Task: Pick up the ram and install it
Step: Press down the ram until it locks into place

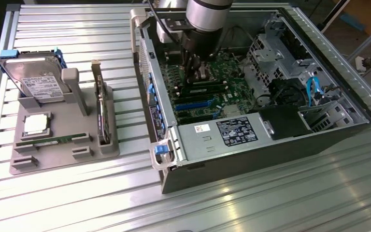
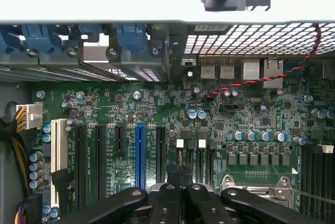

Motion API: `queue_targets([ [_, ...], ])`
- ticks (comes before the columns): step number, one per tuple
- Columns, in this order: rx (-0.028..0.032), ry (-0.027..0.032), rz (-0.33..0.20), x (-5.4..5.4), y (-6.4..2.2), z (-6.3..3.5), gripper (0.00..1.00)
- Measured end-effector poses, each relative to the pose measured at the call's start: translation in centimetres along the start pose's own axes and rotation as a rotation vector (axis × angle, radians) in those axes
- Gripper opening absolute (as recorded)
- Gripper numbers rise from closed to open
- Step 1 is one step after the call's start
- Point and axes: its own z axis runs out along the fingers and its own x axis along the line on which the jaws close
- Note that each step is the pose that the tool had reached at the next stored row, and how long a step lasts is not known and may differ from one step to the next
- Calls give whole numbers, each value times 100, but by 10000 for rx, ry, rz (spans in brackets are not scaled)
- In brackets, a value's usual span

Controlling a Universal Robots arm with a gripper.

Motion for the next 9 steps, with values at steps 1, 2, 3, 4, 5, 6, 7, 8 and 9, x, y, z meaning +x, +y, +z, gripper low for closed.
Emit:
queue_targets([
  [1,0,1,0,0,-1,14,11],
  [2,-1,2,0,-1,-1,27,11],
  [3,-2,4,0,-1,-1,31,11],
  [4,-1,1,0,-1,-1,32,11],
  [5,0,0,0,-1,-1,40,11],
  [6,-1,2,0,-1,-1,45,11],
  [7,-1,2,0,-1,-1,48,11],
  [8,-1,1,0,-2,-1,49,11],
  [9,0,1,0,-2,-2,52,11],
])
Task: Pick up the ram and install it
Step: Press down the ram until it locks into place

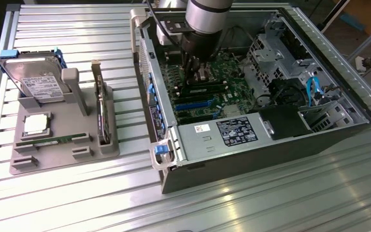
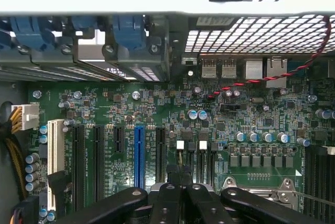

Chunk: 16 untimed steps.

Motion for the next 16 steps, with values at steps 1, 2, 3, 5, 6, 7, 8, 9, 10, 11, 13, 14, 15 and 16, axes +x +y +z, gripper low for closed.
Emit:
queue_targets([
  [1,0,0,0,0,0,1,11],
  [2,0,0,0,0,0,2,11],
  [3,-1,1,0,0,0,3,11],
  [5,0,1,0,0,0,6,11],
  [6,0,1,0,0,0,7,11],
  [7,0,0,0,0,0,10,11],
  [8,0,0,0,0,0,12,11],
  [9,0,1,0,0,0,14,11],
  [10,-1,1,0,0,0,15,11],
  [11,-1,1,0,0,0,15,11],
  [13,-1,1,0,0,0,15,11],
  [14,0,1,0,0,0,16,11],
  [15,1,-1,0,0,-1,19,11],
  [16,1,-2,0,-1,-1,22,11],
])
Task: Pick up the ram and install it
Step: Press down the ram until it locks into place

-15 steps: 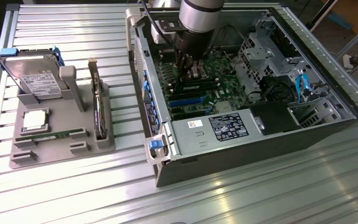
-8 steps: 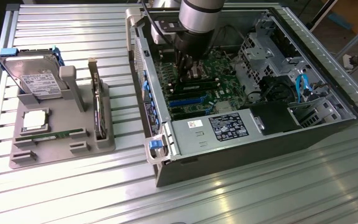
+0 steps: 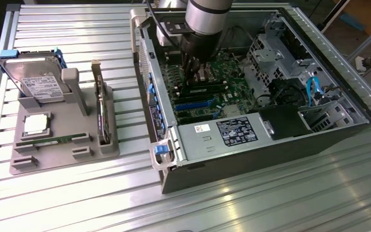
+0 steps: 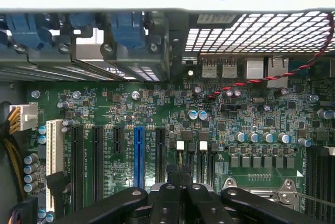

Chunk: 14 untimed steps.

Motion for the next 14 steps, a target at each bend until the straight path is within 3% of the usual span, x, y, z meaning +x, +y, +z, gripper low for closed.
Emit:
queue_targets([
  [14,-1,2,0,-1,-1,28,11],
])
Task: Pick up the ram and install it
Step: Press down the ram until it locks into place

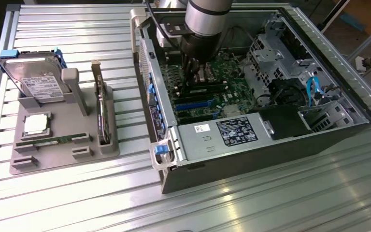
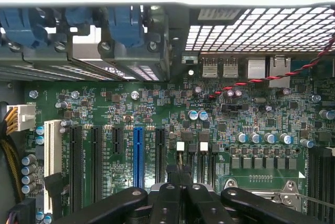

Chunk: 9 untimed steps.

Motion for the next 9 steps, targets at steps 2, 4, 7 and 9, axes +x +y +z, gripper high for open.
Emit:
queue_targets([
  [2,0,-1,0,0,0,3,11],
  [4,0,1,0,0,0,9,11],
  [7,0,0,-1,-1,-1,16,11],
  [9,0,0,0,-1,-1,20,11],
])
